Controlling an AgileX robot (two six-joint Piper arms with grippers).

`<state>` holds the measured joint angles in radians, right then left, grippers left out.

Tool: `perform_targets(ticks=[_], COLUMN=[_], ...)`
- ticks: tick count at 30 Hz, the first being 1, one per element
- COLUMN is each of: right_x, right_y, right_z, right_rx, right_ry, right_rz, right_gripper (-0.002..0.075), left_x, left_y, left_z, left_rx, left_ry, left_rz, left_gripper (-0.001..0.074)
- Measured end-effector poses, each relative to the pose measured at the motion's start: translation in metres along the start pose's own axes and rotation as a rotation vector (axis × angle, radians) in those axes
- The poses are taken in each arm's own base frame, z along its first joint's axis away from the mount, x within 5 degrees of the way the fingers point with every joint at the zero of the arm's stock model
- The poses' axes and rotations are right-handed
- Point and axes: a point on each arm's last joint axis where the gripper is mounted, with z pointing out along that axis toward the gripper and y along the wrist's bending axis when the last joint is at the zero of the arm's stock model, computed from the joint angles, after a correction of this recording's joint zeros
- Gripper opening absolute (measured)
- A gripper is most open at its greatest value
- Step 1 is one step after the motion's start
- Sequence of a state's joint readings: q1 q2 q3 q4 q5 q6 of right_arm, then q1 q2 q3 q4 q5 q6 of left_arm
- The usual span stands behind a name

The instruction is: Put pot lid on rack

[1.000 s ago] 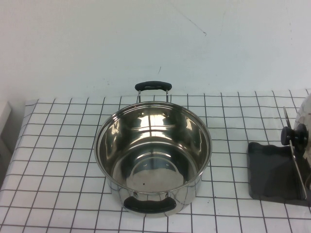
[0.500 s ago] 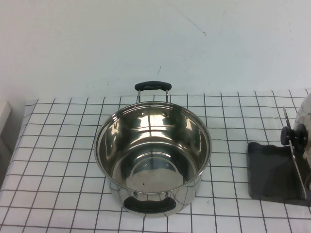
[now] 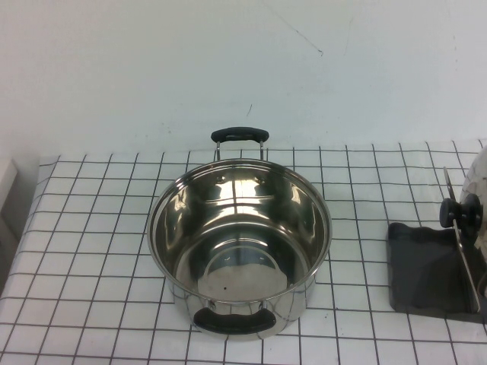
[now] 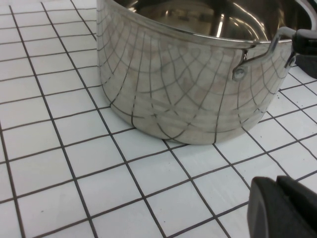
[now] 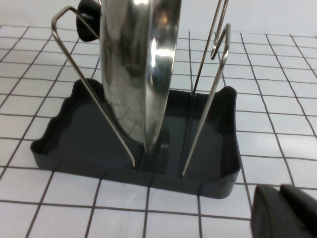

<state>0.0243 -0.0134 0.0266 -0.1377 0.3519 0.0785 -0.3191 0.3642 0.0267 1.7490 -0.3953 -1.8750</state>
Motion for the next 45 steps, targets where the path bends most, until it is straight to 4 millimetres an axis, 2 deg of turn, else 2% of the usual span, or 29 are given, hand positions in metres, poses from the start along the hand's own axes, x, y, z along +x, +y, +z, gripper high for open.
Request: perform_targets(ticks=[15,18,21,23,28,33,40,45], right_x=[0.000,0.000,0.000,0.000,0.000,0.000,0.000,0.000], right_y=[0.000,0.000,0.000,0.000,0.000,0.000,0.000,0.000], right_z=[0.000,0.000,0.000,0.000,0.000,0.000,0.000,0.000], right_rx=[0.000,0.001,0.001,0.001,0.001,0.001,0.001,0.001], right_ry=[0.000,0.000,0.000,0.000,0.000,0.000,0.000,0.000], right_rz=[0.000,-0.001,-0.001,-0.001,0.001,0.001,0.001,0.001], right_gripper=[0.0019,0.0019,0.0019,0.0019,0.0019,0.0019,0.0019,0.0019], left_x=[0.000,-0.003,-0.011,-0.014,-0.008,0.005,0.005,0.007], left_y=[0.000,0.001,0.011,0.019,0.031,0.031,0.032,0.036], left_z=[0.000,0.000,-0.001,-0.003,-0.009,-0.018,-0.033,-0.036], left_rx=[0.000,-0.008,-0.106,-0.188,-0.355,-0.388,-0.515,-0.605], left_ry=[0.000,-0.034,-0.138,-0.181,-0.133,-0.044,-0.169,-0.169], left_rz=[0.000,-0.081,-0.243,-0.267,-0.143,-0.073,-0.051,-0.080], left_gripper=[-0.0001,-0.0001,-0.0001,-0.0001,-0.0001,-0.0001,-0.0001,-0.0001])
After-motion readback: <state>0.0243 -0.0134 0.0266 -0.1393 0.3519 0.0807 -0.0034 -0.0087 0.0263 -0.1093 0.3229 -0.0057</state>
